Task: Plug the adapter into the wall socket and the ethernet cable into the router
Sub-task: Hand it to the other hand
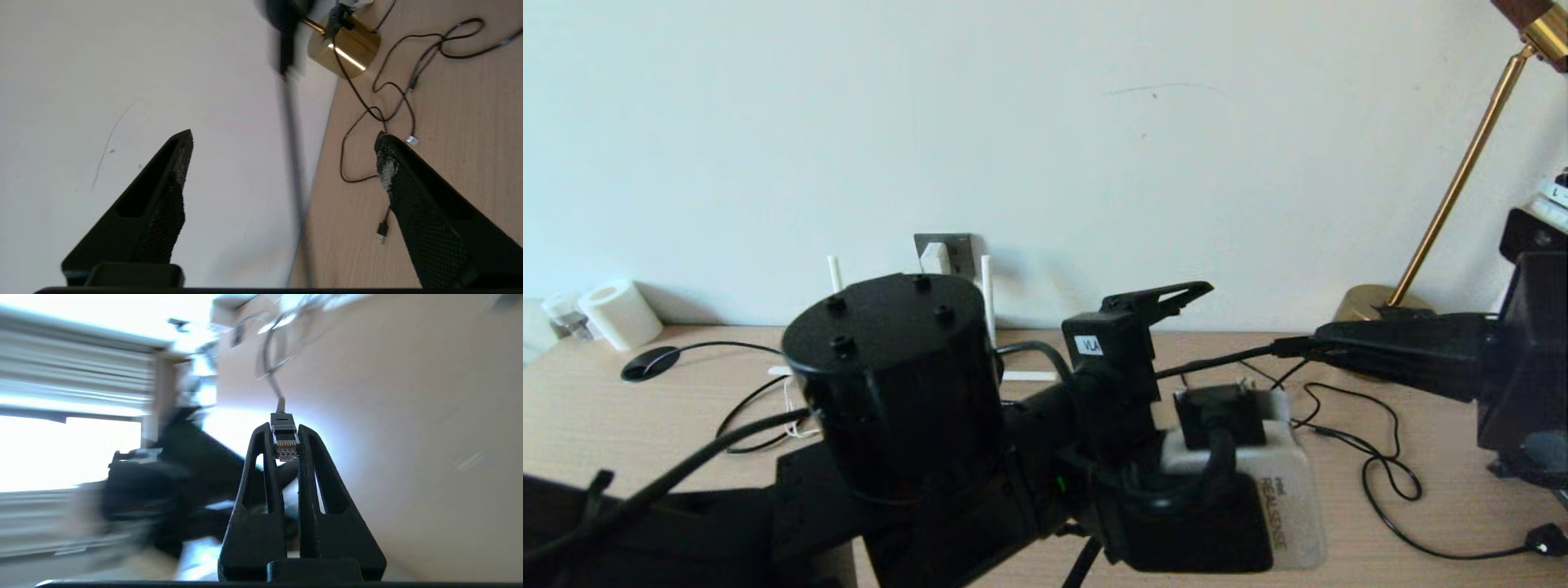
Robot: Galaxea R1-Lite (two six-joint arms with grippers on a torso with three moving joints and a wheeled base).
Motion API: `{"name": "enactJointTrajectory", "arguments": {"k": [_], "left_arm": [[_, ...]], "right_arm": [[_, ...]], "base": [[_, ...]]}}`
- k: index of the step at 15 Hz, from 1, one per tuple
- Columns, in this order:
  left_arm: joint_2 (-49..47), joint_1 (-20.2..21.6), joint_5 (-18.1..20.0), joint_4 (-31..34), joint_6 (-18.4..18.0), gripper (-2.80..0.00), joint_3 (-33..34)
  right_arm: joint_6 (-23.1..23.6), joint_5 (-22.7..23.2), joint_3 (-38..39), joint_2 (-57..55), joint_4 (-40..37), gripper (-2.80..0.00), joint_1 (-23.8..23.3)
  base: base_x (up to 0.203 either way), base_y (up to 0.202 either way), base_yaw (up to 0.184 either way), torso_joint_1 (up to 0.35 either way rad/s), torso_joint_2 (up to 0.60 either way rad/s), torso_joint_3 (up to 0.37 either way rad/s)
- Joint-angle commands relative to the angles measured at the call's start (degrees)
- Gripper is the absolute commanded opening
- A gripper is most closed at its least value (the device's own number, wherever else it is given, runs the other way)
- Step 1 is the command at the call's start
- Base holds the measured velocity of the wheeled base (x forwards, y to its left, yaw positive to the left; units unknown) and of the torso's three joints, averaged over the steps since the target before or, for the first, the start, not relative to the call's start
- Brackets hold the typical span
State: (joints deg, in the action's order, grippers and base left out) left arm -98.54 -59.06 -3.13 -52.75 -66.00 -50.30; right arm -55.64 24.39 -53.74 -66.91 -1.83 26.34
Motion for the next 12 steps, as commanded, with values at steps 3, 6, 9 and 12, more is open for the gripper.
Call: {"name": "enactJointTrajectory", "arguments": {"k": [3,6,9,12], "left_arm": [[-0.08,0.13,0.31,-2.62,-0.64,0.0,1.43],[-1.44,3.01,1.44,-7.54,-0.3,0.0,1.57],[-2.02,6.78,4.5,-10.07,-0.27,0.0,2.04],[-2.28,7.54,5.91,-10.48,0.13,0.0,0.09]], "right_arm": [[-10.4,4.64,-5.47,-0.29,-4.13,-2.8,-0.06],[-12.55,5.36,-7.53,-5.25,-4.23,-2.8,-0.02],[-15.5,9.97,-11.63,-9.43,-4.16,-2.8,0.18],[-16.8,10.32,-15.6,-13.6,-4.14,-2.8,0.2]], "base": [[0.0,0.0,0.0,0.0,0.0,0.0],[0.0,0.0,0.0,0.0,0.0,0.0],[0.0,0.0,0.0,0.0,0.0,0.0],[0.0,0.0,0.0,0.0,0.0,0.0]]}}
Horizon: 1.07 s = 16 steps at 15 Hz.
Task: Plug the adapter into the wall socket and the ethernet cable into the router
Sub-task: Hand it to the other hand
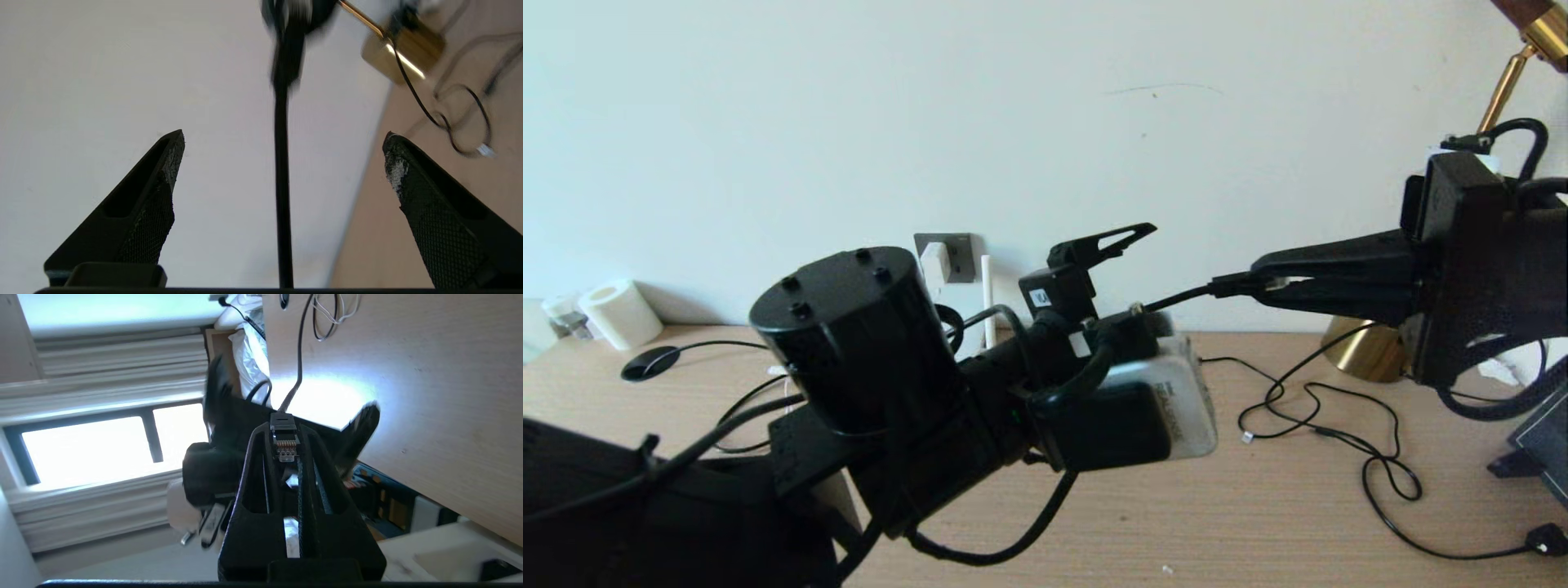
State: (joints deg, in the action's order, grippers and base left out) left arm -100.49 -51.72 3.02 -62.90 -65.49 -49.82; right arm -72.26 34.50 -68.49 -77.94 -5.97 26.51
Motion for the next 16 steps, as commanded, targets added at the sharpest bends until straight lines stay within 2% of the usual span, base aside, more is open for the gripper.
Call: {"name": "enactJointTrajectory", "arguments": {"k": [1,3,5,9,12,16], "left_arm": [[-0.74,0.87,1.57,-0.41,-0.28,0.0,-1.75],[-1.13,2.94,6.39,-1.18,-0.52,0.0,-3.18],[-2.24,3.92,8.66,-5.28,-1.02,0.0,-2.07],[-2.78,5.14,9.19,-6.97,-1.4,0.0,-2.39],[-3.32,6.86,11.77,-7.97,-1.57,0.0,-2.56],[-4.01,7.08,12.18,-9.96,-1.75,0.0,-2.39]], "right_arm": [[-1.22,0.21,-2.39,-3.98,0.0,-2.8,0.0],[-2.17,0.22,-5.13,-5.92,-0.21,-2.8,0.0],[-2.37,0.26,-7.44,-7.54,-0.79,-2.8,-0.06],[-5.91,0.7,-11.19,-9.78,-1.62,-2.8,-0.23],[-5.97,2.51,-12.74,-9.78,-4.6,-2.8,-0.67],[-5.97,4.27,-14.66,-10.91,-6.5,-2.8,-0.67]], "base": [[0.0,0.0,0.0,0.0,0.0,0.0],[0.0,0.0,0.0,0.0,0.0,0.0],[0.0,0.0,0.0,0.0,0.0,0.0],[0.0,0.0,0.0,0.0,0.0,0.0],[0.0,0.0,0.0,0.0,0.0,0.0],[0.0,0.0,0.0,0.0,0.0,0.0]]}}
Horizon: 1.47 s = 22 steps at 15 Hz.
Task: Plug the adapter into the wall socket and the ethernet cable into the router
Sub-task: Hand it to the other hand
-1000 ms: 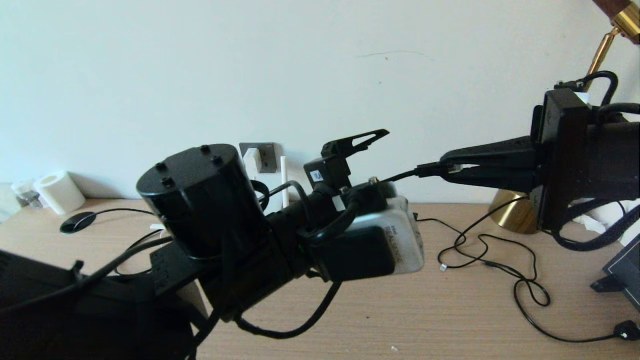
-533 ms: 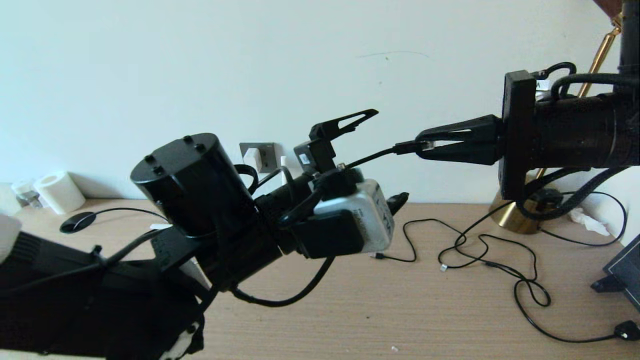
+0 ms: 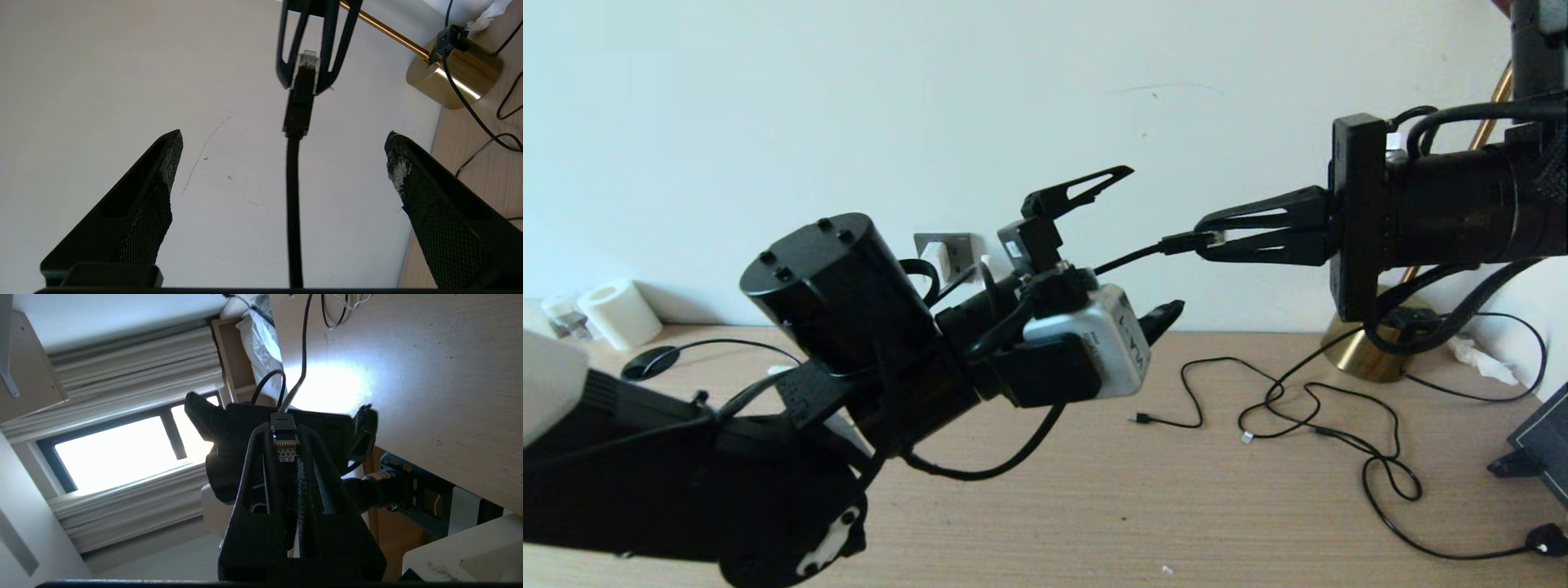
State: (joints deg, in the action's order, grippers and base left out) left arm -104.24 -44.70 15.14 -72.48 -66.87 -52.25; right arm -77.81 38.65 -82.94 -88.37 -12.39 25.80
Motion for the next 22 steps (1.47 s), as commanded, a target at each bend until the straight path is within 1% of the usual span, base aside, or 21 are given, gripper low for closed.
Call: {"name": "enactJointTrajectory", "arguments": {"k": [1,2,4,21,22], "left_arm": [[-0.17,0.05,0.07,-0.38,-0.37,0.0,0.04],[-0.07,0.05,0.07,-0.38,-0.44,0.0,0.03],[0.52,0.05,0.07,-0.38,-1.84,0.0,-0.13],[0.09,-0.8,0.16,-0.38,-2.06,0.0,0.73],[0.09,-1.25,0.07,-0.38,-2.04,-2.8,0.74]], "right_arm": [[-0.41,0.99,-0.56,-0.66,-0.09,-2.8,0.04],[-0.41,1.15,-0.56,-0.92,-0.09,-2.8,0.04],[-0.41,1.17,-0.56,-0.92,-0.09,-2.8,0.04],[-0.15,1.96,-0.18,-0.83,-1.05,-2.8,0.13],[-0.15,1.96,-0.12,-0.83,-1.05,-2.8,0.13]], "base": [[0.0,0.0,0.0,0.0,0.0,0.0],[0.0,0.0,0.0,0.0,0.0,0.0],[0.0,0.0,0.0,0.0,0.0,0.0],[0.0,0.0,0.0,0.0,0.0,0.0],[0.0,0.0,0.0,0.0,0.0,0.0]]}}
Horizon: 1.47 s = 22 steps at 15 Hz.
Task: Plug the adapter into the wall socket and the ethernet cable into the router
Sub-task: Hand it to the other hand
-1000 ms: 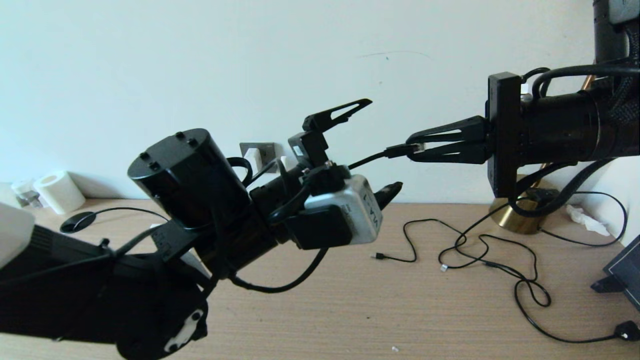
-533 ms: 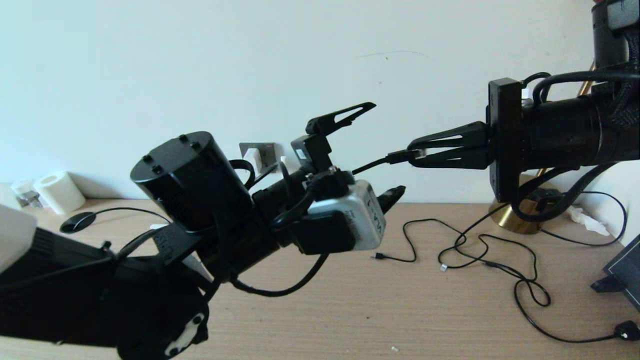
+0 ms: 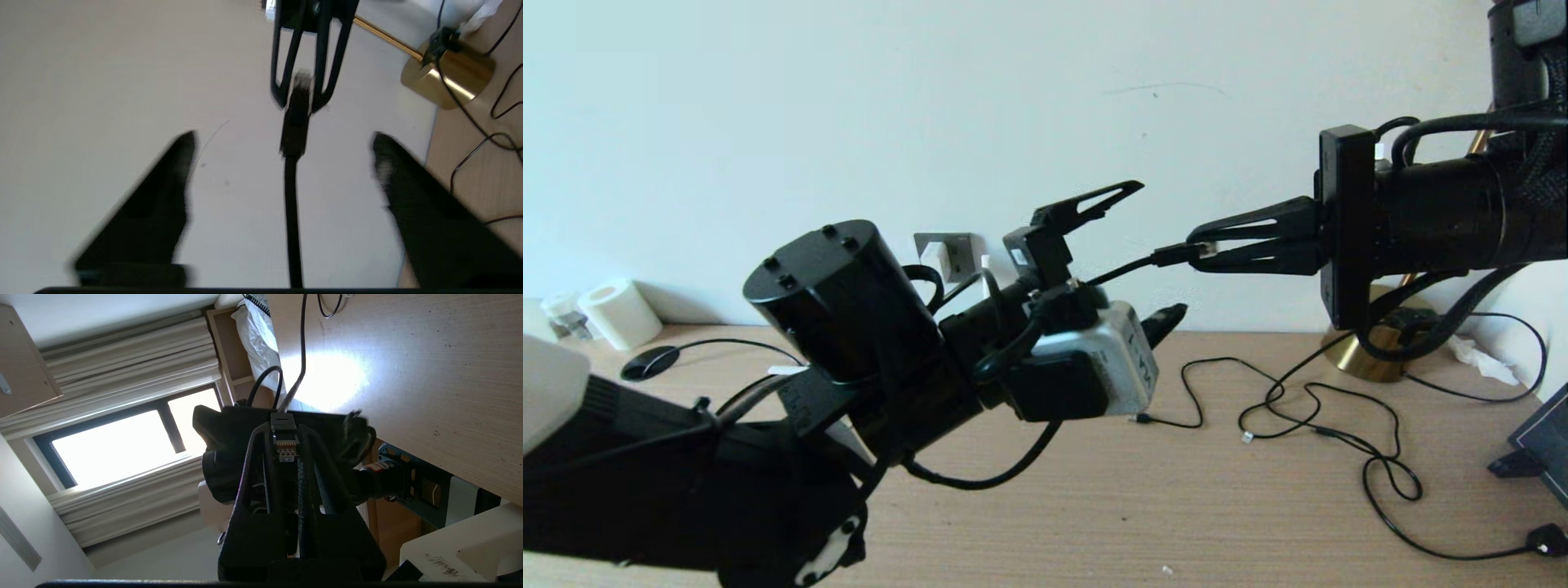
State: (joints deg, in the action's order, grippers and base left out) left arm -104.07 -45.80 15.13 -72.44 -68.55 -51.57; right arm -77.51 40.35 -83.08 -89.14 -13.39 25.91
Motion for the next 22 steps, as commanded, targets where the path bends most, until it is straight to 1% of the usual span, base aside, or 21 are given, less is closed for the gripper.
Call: {"name": "enactJointTrajectory", "arguments": {"k": [1,3,12,13,14,15,17,18,19,20,21,22], "left_arm": [[-0.08,-0.66,0.08,-0.42,-0.36,-2.8,-0.03],[-0.17,-1.23,0.08,-0.42,-0.36,-2.8,-0.03],[-0.69,-1.23,-0.01,-0.42,-0.36,-2.8,0.24],[-0.69,-1.23,-0.01,-0.42,-0.36,-2.8,0.24],[-0.69,-1.23,-0.01,-0.42,-0.36,-2.8,0.24],[-0.69,-1.23,-0.01,-0.42,-0.27,-2.8,0.24],[-0.07,-0.89,-0.65,-0.36,0.43,-2.8,1.36],[0.31,-0.57,-1.39,-0.32,2.71,-2.8,2.64],[0.81,-0.47,-3.0,-0.15,6.23,-2.8,3.75],[1.07,-0.42,-5.15,-0.08,10.42,-2.8,4.75],[1.21,-0.23,-7.82,-0.03,15.98,-2.8,5.68],[1.17,0.08,-10.31,-0.01,22.38,-2.8,6.22]], "right_arm": [[-0.45,0.25,0.02,-0.07,-0.06,-2.8,0.02],[-0.45,0.25,0.02,-0.07,-0.06,-2.8,0.11],[-0.45,0.25,0.24,-0.07,-0.06,-2.8,0.11],[0.1,0.25,0.37,0.02,-0.06,-2.8,0.11],[0.52,0.17,0.44,0.1,-0.06,-0.59,0.11],[0.69,-0.26,0.63,0.28,-0.06,0.0,0.02],[0.82,-0.63,1.05,1.52,-0.03,0.0,-0.23],[1.62,-1.55,1.67,2.74,0.01,0.0,-0.81],[3.92,-3.6,2.73,4.11,-0.02,0.0,-1.27],[6.68,-7.17,4.18,5.65,-0.04,0.0,-1.34],[11.68,-12.67,6.57,7.43,-0.05,0.0,-1.33],[17.04,-18.42,9.51,9.45,-0.1,0.0,-1.22]], "base": [[0.0,0.0,0.0,0.0,0.0,0.0],[0.0,0.0,0.0,0.0,0.0,0.0],[0.0,0.0,0.0,0.0,0.0,0.0],[0.0,0.0,0.0,0.0,0.0,0.0],[0.0,0.0,0.0,0.0,0.0,0.0],[0.0,0.0,0.0,0.0,0.0,0.0],[0.0,0.0,0.0,0.0,0.0,0.0],[0.0,0.0,0.0,0.0,0.0,0.0],[0.0,0.0,0.0,0.0,0.0,0.0],[0.0,0.0,0.0,0.0,0.0,0.0],[0.0,0.0,0.0,0.0,0.0,0.0],[0.0,0.0,0.0,0.0,0.0,0.0]]}}
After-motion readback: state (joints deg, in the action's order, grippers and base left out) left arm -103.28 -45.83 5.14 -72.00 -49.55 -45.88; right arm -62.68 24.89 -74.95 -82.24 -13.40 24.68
